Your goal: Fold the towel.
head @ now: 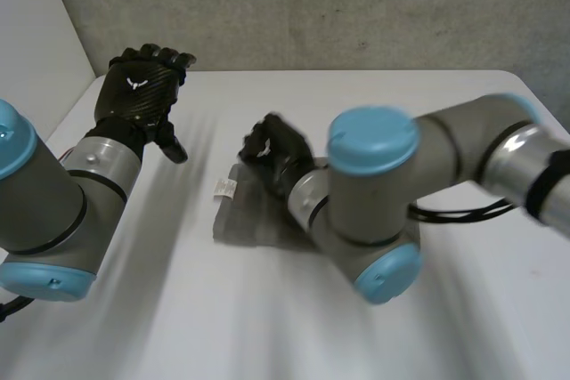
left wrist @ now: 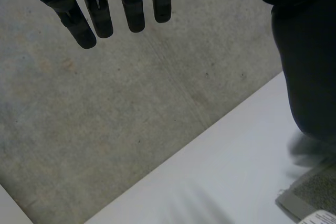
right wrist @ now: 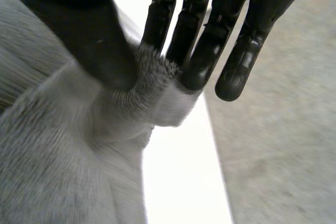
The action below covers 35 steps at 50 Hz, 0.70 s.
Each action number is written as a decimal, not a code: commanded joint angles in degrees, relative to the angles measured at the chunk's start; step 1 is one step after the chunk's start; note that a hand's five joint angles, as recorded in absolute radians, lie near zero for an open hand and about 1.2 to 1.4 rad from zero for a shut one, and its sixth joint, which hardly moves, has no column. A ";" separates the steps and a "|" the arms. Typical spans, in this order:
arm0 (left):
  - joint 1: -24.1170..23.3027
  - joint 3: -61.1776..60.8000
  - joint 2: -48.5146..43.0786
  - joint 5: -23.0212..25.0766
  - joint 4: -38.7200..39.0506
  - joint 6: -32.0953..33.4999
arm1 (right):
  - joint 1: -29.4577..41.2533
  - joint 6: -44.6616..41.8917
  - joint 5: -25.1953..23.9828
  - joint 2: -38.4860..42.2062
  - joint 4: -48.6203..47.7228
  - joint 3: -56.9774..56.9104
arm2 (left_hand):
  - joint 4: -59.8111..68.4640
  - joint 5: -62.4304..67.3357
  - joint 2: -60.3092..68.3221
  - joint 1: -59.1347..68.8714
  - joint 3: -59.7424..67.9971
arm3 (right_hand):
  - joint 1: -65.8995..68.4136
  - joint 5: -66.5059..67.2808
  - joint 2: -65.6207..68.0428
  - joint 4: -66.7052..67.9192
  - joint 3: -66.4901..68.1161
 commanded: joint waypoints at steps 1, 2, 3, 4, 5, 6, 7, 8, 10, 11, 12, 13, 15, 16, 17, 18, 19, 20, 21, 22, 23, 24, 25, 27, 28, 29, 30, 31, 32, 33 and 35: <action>0.01 -0.16 -2.34 0.01 0.02 -0.29 | 1.02 0.73 0.26 3.62 -0.04 0.83 | -4.09 -12.13 -3.93 -4.48 -3.15 | -46.71 -47.83 -46.28 -48.50 -47.24; -0.08 -0.16 -2.77 0.01 0.02 -0.47 | 0.58 1.43 0.18 3.01 -0.21 1.62 | -4.09 -12.13 -3.93 -4.48 -3.15 | -46.71 -47.83 -46.28 -48.50 -47.24; -0.08 -0.16 -2.78 0.01 0.02 -0.47 | 0.58 1.43 0.18 3.01 -0.21 1.62 | -4.09 -12.13 -3.93 -4.48 -3.15 | -46.71 -47.83 -46.28 -48.50 -47.24; -0.08 -0.16 -3.13 0.01 0.02 -0.47 | 0.23 2.48 0.26 1.70 -0.30 2.67 | -4.09 -12.13 -3.93 -4.48 -3.15 | -46.71 -47.83 -46.28 -48.50 -47.24; -0.17 -0.16 -3.56 0.01 0.02 -0.47 | -0.47 4.49 0.26 -0.92 -0.30 4.16 | -4.09 -12.13 -3.93 -4.48 -3.15 | -46.71 -47.83 -46.28 -48.50 -47.24; -0.17 -0.16 -3.57 0.01 0.02 -0.47 | -0.48 4.51 0.26 -0.95 -0.30 4.17 | -4.09 -12.13 -3.93 -4.48 -3.15 | -46.71 -47.83 -46.28 -48.50 -47.24; -0.43 -0.08 -3.92 0.01 0.02 -0.47 | -1.26 7.03 0.09 -4.34 -0.39 6.00 | -4.09 -12.13 -3.93 -4.48 -3.15 | -46.71 -47.83 -46.28 -48.50 -47.24; -1.04 0.10 -4.09 0.10 0.02 -0.47 | -2.66 10.02 -0.17 -7.42 -0.48 8.19 | -4.09 -12.13 -3.93 -4.48 -3.15 | -46.71 -47.83 -46.28 -48.50 -47.24; -1.83 0.28 -4.27 0.10 0.02 -0.47 | -4.42 12.74 -0.44 -10.50 -0.56 10.48 | -4.09 -12.13 -3.93 -4.48 -3.15 | -46.71 -47.83 -46.28 -48.50 -47.24; -1.84 0.28 -4.27 0.10 0.02 -0.47 | -4.43 12.77 -0.44 -10.53 -0.57 10.50 | -4.09 -12.13 -3.93 -4.48 -3.15 | -46.71 -47.83 -46.28 -48.50 -47.24; -2.53 0.54 -4.45 0.10 0.02 -0.38 | -6.26 15.12 -0.96 -13.31 -0.48 12.85 | -4.09 -12.13 -3.93 -4.48 -3.15 | -46.71 -47.83 -46.28 -48.50 -47.24; -3.15 0.71 -4.62 0.10 0.02 -0.38 | -8.02 17.23 -1.66 -15.86 -0.39 15.14 | -4.09 -12.13 -3.93 -4.48 -3.15 | -46.71 -47.83 -46.28 -48.50 -47.24; -3.68 0.72 -4.80 0.10 0.10 -0.38 | -9.69 18.82 -2.54 -18.15 -0.04 17.68 | -4.09 -12.13 -3.93 -4.48 -3.15 | -46.71 -47.83 -46.28 -48.50 -47.24; -4.12 0.80 -4.97 0.10 0.10 -0.29 | -11.36 19.70 -3.33 -19.91 0.31 20.32 | -4.09 -12.13 -3.93 -4.48 -3.15 | -46.71 -47.83 -46.28 -48.50 -47.24; -4.12 0.80 -4.97 0.10 0.10 -0.29 | -11.38 19.71 -3.34 -19.93 0.31 20.35 | -4.09 -12.13 -3.93 -4.48 -3.15 | -46.71 -47.83 -46.28 -48.50 -47.24; -4.56 0.98 -5.15 0.19 0.19 -0.29 | -13.12 19.97 -4.12 -21.24 0.31 23.22 | -4.09 -12.13 -3.93 -4.48 -3.15 | -46.71 -47.83 -46.28 -48.50 -47.24; -5.17 1.24 -5.59 0.19 0.19 -0.21 | -13.14 19.98 -4.13 -21.25 0.31 23.25 | -3.76 -11.79 -3.60 -4.14 -2.82 | -46.71 -47.83 -46.28 -48.50 -47.24; -5.18 1.24 -5.59 0.19 0.19 -0.21 | -14.53 19.89 -4.83 -22.12 0.31 26.03 | -3.75 -11.79 -3.59 -4.14 -2.82 | -46.71 -47.83 -46.28 -48.50 -47.24; -5.79 1.50 -6.11 0.19 0.19 -0.03 | -15.76 19.89 -5.36 -22.74 0.31 28.84 | -3.75 -11.79 -3.59 -4.14 -2.82 | -46.71 -47.83 -46.28 -48.50 -47.24; -5.79 1.51 -6.12 0.19 0.19 -0.03 | -15.77 19.89 -5.36 -22.74 0.31 28.87 | -3.75 -11.79 -3.59 -4.14 -2.82 | -46.71 -47.83 -46.28 -48.50 -47.24; -6.49 1.77 -6.64 0.10 0.11 0.06 | -16.82 19.80 -5.45 -23.09 0.05 31.48 | -3.75 -11.79 -3.59 -4.14 -2.82 | -46.71 -47.83 -46.28 -48.50 -47.24; -7.02 1.94 -7.08 0.10 0.10 0.06 | -18.04 19.71 -5.36 -23.36 -0.47 34.03 | -3.59 -11.62 -3.43 -3.97 -2.65 | -46.71 -47.83 -46.28 -48.50 -47.24; -7.02 1.95 -7.08 0.10 0.10 0.06 | -18.06 19.71 -5.36 -23.36 -0.48 34.06 | -3.59 -11.62 -3.43 -3.97 -2.65 | -46.71 -47.83 -46.28 -48.50 -47.24; -7.46 1.68 -7.43 0.10 0.10 0.06 | -20.85 19.71 -5.54 -23.36 -1.44 38.17 | -3.59 -11.62 -3.43 -3.97 -2.65 | -41.79 -42.91 -41.37 -43.59 -42.32; -7.46 1.68 -7.44 0.10 0.10 0.06 | -20.87 19.71 -5.54 -23.36 -1.44 38.19 | -3.59 -11.62 -3.43 -3.97 -2.65 | -41.75 -42.87 -41.32 -43.54 -42.28; -7.46 1.51 -7.52 0.10 0.02 0.06 | -22.26 19.63 -5.62 -23.27 -2.49 40.01 | -3.59 -11.62 -3.43 -3.97 -2.65 | -39.08 -40.20 -38.66 -40.88 -39.61; -7.46 1.51 -7.52 0.10 0.02 0.06 | -22.28 19.63 -5.63 -23.27 -2.50 40.03 | -3.59 -11.62 -3.43 -3.97 -2.65 | -39.06 -40.18 -38.63 -40.85 -39.59; -7.46 1.33 -7.52 0.10 0.10 0.06 | -23.32 19.45 -5.63 -23.01 -3.89 41.69 | -3.59 -11.62 -3.43 -3.97 -2.65 | -36.06 -37.18 -35.63 -37.85 -36.59; -7.46 1.16 -7.52 0.10 0.10 0.06 | -24.03 19.19 -5.63 -22.75 -5.38 42.92 | -3.59 -11.62 -3.43 -3.97 -2.65 | -32.37 -33.48 -31.94 -34.16 -32.90; -7.46 1.16 -7.52 0.10 0.10 0.06 | -24.03 19.19 -5.63 -22.74 -5.40 42.93 | -3.59 -11.62 -3.43 -3.97 -2.65 | -32.33 -33.45 -31.90 -34.12 -32.86; -7.46 0.89 -7.61 0.10 0.10 0.06 | -25.00 18.49 -5.54 -22.22 -8.20 44.77 | -3.59 -11.62 -3.43 -3.97 -2.65 | -22.79 -23.90 -22.36 -24.58 -23.32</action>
